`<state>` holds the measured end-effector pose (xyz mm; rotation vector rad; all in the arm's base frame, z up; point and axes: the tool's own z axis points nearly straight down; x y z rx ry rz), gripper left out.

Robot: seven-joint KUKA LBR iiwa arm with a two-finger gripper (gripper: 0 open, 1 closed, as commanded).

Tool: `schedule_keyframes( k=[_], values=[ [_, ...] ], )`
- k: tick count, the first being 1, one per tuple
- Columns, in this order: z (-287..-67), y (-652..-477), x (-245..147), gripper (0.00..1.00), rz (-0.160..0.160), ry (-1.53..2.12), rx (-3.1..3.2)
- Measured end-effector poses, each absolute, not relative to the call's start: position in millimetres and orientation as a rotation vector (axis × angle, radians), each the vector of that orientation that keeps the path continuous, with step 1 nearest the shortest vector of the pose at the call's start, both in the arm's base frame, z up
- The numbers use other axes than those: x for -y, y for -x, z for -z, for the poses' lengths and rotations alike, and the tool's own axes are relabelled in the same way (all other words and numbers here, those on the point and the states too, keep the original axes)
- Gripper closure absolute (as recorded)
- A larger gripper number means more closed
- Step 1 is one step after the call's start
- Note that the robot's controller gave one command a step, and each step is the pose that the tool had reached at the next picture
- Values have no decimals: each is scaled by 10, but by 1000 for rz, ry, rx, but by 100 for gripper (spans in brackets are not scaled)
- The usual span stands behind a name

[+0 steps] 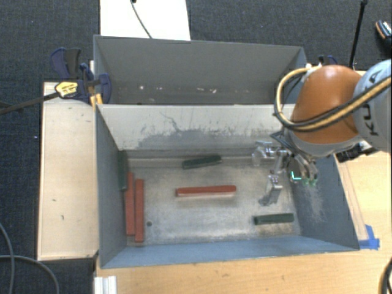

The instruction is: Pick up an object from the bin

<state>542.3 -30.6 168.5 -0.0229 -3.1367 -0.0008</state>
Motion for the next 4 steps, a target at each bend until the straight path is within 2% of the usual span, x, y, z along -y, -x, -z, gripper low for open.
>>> schedule_keyframes(
  k=[1,2,3,4],
  values=[
    [-682,-4917,1292,0,-2,-237,3133],
    [-1019,-4865,977,0,0,-280,3135],
    [-1002,-4881,1106,0,-1,-235,3139],
    [-699,-4870,1035,0,1,-147,3143]
  ],
)
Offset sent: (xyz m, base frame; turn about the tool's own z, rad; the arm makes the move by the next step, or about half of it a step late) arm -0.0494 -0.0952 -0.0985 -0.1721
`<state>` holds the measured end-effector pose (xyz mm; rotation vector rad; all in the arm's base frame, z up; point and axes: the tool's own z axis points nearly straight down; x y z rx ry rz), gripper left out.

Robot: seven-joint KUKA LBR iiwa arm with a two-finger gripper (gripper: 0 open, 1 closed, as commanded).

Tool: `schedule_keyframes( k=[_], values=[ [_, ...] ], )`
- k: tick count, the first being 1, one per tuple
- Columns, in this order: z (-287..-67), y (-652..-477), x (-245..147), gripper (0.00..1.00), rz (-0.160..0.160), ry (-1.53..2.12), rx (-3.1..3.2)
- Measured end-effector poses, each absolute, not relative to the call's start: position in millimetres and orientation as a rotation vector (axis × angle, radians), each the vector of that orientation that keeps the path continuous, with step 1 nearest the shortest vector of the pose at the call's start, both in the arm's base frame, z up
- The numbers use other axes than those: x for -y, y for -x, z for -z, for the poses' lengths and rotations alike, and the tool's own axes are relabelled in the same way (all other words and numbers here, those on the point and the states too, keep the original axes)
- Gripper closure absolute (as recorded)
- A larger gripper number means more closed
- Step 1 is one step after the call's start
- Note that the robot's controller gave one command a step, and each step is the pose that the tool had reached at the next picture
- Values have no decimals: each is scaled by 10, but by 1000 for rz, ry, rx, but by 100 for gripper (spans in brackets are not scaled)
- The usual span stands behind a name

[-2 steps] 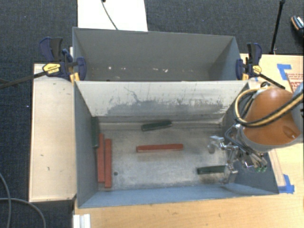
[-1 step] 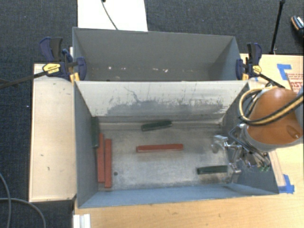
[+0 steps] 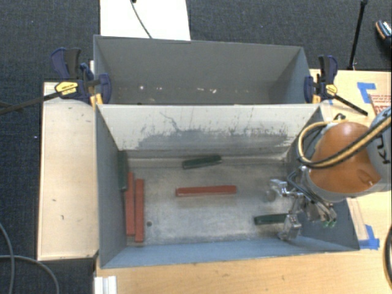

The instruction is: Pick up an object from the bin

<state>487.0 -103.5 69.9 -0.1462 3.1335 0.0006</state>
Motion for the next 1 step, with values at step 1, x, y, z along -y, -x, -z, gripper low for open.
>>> schedule_keyframes(
  k=[1],
  values=[
    [-707,-4883,1037,0,1,151,-3132]
  ],
)
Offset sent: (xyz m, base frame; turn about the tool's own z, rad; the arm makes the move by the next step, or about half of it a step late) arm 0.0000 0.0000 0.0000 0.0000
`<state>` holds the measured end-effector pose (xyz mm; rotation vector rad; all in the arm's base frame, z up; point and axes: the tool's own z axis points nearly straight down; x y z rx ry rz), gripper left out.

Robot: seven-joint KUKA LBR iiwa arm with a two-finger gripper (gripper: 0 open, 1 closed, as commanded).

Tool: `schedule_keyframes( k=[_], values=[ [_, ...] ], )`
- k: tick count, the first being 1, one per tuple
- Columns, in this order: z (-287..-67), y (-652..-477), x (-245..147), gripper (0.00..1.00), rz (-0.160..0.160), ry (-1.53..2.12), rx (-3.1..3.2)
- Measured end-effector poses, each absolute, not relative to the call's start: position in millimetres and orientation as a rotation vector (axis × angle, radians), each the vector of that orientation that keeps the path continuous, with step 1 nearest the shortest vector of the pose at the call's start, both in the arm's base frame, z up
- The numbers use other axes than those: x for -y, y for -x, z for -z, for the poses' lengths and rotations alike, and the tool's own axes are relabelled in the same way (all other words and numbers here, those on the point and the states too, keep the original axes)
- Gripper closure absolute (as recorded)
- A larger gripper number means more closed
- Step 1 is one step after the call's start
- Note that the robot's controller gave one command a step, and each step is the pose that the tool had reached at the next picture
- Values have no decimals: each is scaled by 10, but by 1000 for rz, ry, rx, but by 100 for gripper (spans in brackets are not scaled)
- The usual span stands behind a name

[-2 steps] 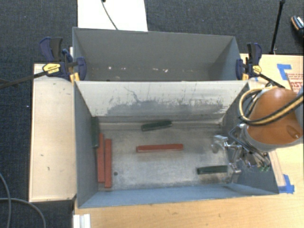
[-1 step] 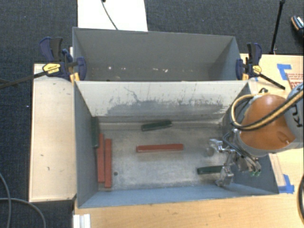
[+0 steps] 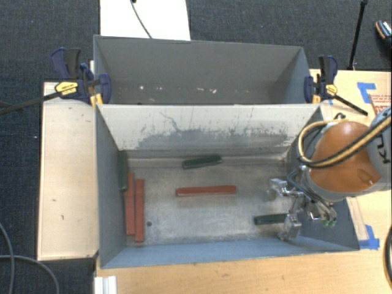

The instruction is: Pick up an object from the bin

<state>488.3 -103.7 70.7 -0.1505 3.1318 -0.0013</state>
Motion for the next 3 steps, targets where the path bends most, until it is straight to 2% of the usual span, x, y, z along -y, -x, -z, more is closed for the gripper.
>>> schedule_keyframes(
  k=[1,3],
  values=[
    [-703,-4878,1037,100,1,154,-3133],
    [-1819,-4917,1041,100,3,148,-3130]
  ],
)
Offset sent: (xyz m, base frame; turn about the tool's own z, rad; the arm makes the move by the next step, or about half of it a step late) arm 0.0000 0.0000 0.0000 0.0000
